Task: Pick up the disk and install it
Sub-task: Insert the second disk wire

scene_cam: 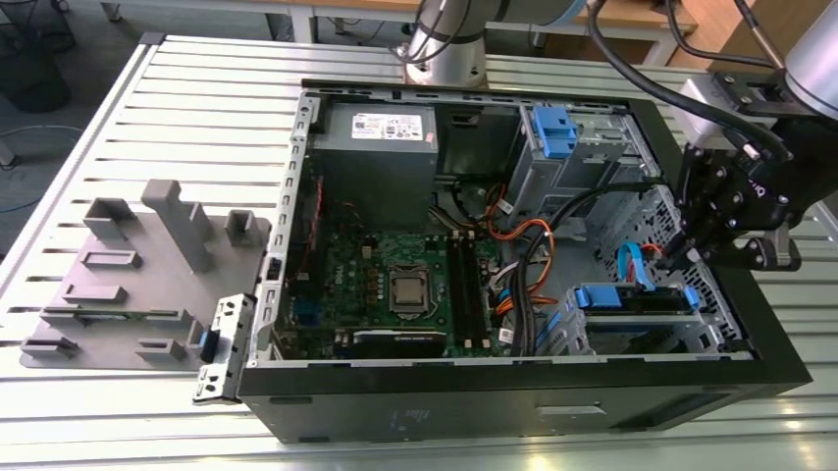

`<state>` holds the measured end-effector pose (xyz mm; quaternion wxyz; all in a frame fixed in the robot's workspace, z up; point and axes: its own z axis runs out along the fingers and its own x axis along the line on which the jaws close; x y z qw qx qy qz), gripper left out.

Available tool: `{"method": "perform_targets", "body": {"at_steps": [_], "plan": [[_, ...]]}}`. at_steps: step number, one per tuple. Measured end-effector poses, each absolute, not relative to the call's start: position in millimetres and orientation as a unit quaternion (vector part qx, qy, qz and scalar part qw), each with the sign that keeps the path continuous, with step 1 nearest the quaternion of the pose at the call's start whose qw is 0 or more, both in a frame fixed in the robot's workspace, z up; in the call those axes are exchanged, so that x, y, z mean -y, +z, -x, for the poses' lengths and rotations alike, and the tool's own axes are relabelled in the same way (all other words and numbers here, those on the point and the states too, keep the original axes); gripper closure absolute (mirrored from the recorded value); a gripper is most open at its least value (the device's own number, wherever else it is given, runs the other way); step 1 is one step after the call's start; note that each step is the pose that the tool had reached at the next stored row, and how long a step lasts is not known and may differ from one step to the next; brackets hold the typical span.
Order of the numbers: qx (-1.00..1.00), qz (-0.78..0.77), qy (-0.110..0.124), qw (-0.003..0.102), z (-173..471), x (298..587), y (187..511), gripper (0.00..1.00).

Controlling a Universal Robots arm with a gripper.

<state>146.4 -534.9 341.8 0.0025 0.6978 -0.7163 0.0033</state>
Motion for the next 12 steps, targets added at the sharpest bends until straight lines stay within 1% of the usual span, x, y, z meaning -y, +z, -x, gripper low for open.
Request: {"method": "perform_targets", "body": {"at_steps": [12], "plan": [[0.716, -0.698, 0.004, 0.002, -143.1, 543.1, 341.8, 0.84]]}}
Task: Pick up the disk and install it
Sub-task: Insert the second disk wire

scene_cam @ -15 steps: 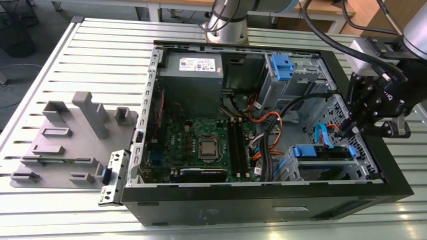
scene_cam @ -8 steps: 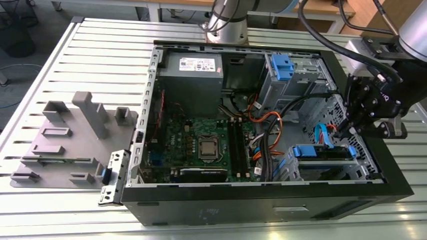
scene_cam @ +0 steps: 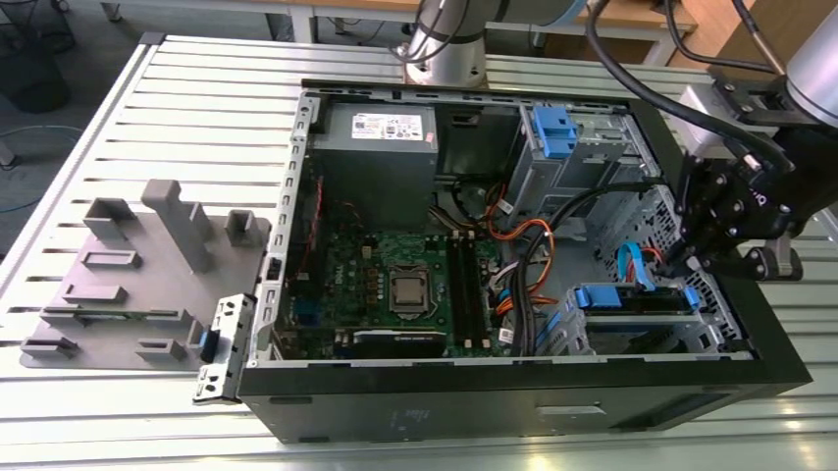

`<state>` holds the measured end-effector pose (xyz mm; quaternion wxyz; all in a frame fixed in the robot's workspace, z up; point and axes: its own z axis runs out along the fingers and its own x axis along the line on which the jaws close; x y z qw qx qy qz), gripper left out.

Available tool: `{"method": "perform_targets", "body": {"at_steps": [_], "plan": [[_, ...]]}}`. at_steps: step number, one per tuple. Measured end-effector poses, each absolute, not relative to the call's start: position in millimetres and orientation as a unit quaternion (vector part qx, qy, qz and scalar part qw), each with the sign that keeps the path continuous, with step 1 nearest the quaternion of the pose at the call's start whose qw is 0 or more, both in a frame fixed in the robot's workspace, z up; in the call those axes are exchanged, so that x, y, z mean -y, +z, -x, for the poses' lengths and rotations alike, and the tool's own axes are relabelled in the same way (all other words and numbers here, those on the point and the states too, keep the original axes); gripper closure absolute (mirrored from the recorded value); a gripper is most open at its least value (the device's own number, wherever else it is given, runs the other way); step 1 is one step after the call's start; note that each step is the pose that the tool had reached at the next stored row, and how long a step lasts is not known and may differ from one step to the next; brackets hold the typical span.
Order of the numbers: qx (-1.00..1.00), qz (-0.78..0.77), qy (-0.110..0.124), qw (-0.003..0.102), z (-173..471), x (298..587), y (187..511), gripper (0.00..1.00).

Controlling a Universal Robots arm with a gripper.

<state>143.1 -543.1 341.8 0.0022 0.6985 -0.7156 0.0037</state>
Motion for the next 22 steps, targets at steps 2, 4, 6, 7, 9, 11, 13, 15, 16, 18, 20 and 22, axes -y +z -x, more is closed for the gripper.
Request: {"method": "perform_targets", "body": {"at_steps": [2, 4, 6, 7, 9, 11, 13, 15, 16, 18, 20, 22], "plan": [[0.715, -0.699, 0.004, 0.002, -143, 545, 342, 0.84], [0.715, -0.699, 0.004, 0.002, -143, 547, 342, 0.84], [0.715, -0.699, 0.004, 0.002, -142, 548, 342, 0.84], [0.715, -0.699, 0.004, 0.002, -142, 549, 342, 0.84], [0.715, -0.699, 0.004, 0.002, -142, 551, 342, 0.84], [0.715, -0.699, 0.004, 0.002, -142, 553, 342, 0.84], [0.715, -0.699, 0.004, 0.002, -142, 554, 342, 0.84], [0.715, -0.7, 0.004, 0.002, -142, 555, 342, 0.84], [0.715, -0.7, 0.004, 0.002, -142, 555, 341, 0.84], [0.715, -0.7, 0.004, 0.002, -142, 555, 340, 0.84], [0.715, -0.7, 0.004, 0.003, -142, 555, 340, 0.84], [0.715, -0.7, 0.004, 0.003, -142, 556, 340, 0.84]]}}
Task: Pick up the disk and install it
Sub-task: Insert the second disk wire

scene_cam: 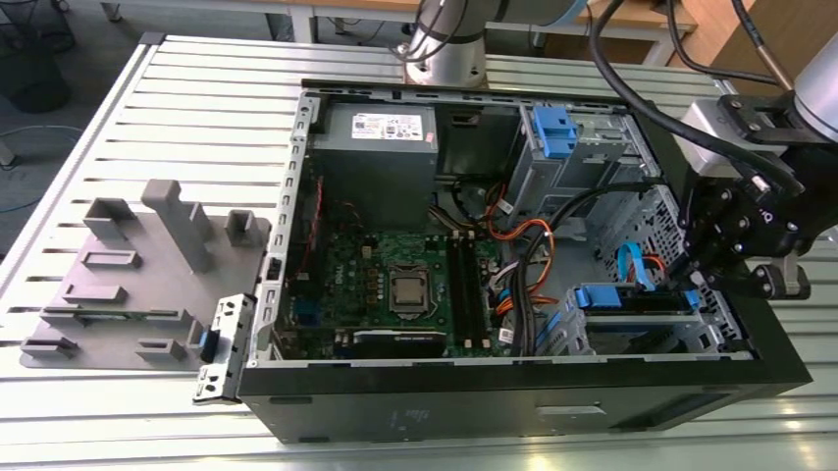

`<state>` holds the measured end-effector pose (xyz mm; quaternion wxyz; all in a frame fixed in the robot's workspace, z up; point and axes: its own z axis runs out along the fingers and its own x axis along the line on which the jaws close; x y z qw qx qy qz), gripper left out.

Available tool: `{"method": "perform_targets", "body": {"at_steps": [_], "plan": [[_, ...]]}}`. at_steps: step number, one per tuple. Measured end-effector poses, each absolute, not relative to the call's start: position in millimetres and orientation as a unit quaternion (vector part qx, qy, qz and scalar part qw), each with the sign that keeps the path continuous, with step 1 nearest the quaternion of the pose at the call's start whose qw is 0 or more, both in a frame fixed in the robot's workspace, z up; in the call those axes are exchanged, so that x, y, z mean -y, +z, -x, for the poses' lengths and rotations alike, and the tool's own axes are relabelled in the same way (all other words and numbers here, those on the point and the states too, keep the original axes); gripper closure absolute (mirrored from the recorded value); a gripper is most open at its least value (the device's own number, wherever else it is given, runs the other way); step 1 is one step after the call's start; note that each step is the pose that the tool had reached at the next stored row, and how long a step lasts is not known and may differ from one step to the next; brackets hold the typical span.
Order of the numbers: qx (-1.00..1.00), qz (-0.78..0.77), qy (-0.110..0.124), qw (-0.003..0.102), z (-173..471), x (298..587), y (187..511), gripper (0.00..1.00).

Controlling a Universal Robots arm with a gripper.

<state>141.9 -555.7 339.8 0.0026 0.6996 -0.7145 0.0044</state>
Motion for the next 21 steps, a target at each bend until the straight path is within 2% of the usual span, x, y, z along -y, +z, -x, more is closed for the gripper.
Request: {"method": "perform_targets", "body": {"at_steps": [21], "plan": [[0.714, -0.7, 0.005, 0.003, -141.9, 557.1, 338.0, 0.84]]}}
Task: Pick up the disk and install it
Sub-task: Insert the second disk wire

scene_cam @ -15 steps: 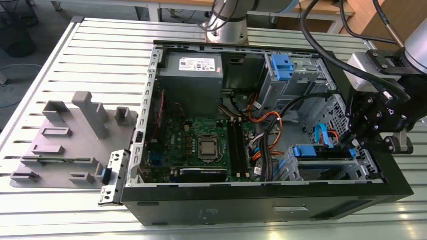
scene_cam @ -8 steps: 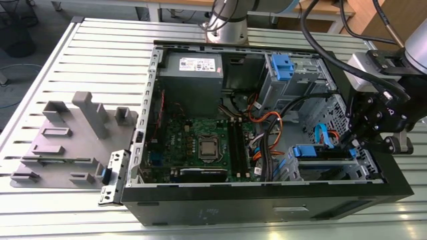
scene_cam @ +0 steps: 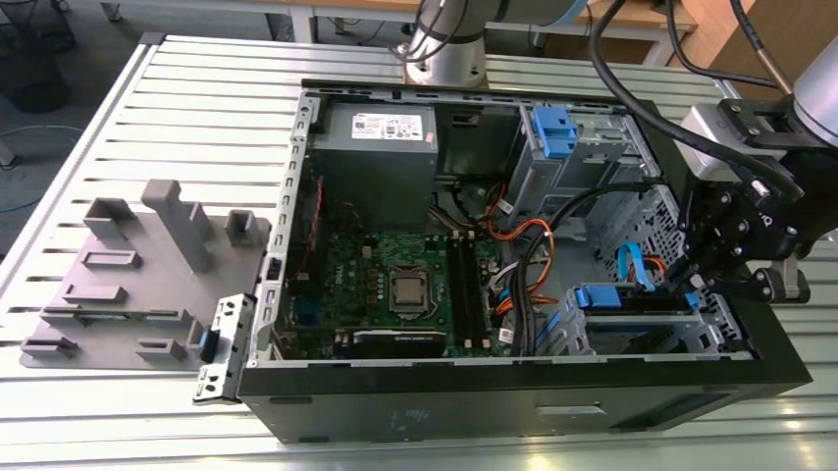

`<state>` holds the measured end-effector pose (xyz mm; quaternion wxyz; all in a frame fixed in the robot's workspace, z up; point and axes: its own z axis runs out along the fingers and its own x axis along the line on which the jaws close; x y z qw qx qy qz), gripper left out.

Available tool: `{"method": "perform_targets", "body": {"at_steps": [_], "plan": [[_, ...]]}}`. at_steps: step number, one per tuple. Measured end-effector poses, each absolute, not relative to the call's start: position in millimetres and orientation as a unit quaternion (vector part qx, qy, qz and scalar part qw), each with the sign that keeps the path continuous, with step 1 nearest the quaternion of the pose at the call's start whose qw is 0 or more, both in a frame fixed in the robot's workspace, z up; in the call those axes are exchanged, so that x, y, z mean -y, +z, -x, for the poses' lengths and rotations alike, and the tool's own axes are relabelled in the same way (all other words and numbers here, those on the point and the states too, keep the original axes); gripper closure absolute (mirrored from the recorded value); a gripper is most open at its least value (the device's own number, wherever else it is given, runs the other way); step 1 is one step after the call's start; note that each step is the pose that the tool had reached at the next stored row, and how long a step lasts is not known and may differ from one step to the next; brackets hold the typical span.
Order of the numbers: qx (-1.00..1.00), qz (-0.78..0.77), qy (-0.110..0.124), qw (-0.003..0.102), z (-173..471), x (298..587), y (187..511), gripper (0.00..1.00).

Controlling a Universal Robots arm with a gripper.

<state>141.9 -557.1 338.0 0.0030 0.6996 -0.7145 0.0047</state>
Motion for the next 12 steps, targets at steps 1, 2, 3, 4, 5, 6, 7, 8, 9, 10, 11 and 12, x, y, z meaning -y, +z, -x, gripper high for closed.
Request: {"method": "perform_targets", "body": {"at_steps": [1, 2, 3, 4, 5, 6, 7, 8, 9, 10, 11, 12], "plan": [[0.714, -0.7, 0.005, 0.003, -141.9, 557.1, 337.9, 0.84], [0.715, -0.7, 0.005, 0.003, -141.9, 557.1, 337.9, 0.84], [0.715, -0.7, 0.005, 0.003, -141.9, 557.1, 337.9, 0.84], [0.715, -0.7, 0.005, 0.003, -141.9, 557.1, 337.6, 0.83], [0.714, -0.7, 0.005, 0.003, -141.9, 557.1, 337.6, 0.83], [0.714, -0.7, 0.005, 0.003, -141.9, 557.1, 337.6, 0.83], [0.714, -0.7, 0.005, 0.003, -141.9, 557.2, 337.6, 0.76], [0.715, -0.7, 0.005, 0.003, -141.9, 557.2, 337.7, 0.76], [0.715, -0.7, 0.005, 0.003, -141.9, 557.2, 337.6, 0.76], [0.715, -0.7, 0.005, 0.003, -141.8, 557.1, 337.3, 0.76], [0.715, -0.7, 0.005, 0.003, -141.6, 557.1, 336.9, 0.76], [0.714, -0.7, 0.005, 0.003, -141.3, 557.1, 336.3, 0.76]]}}
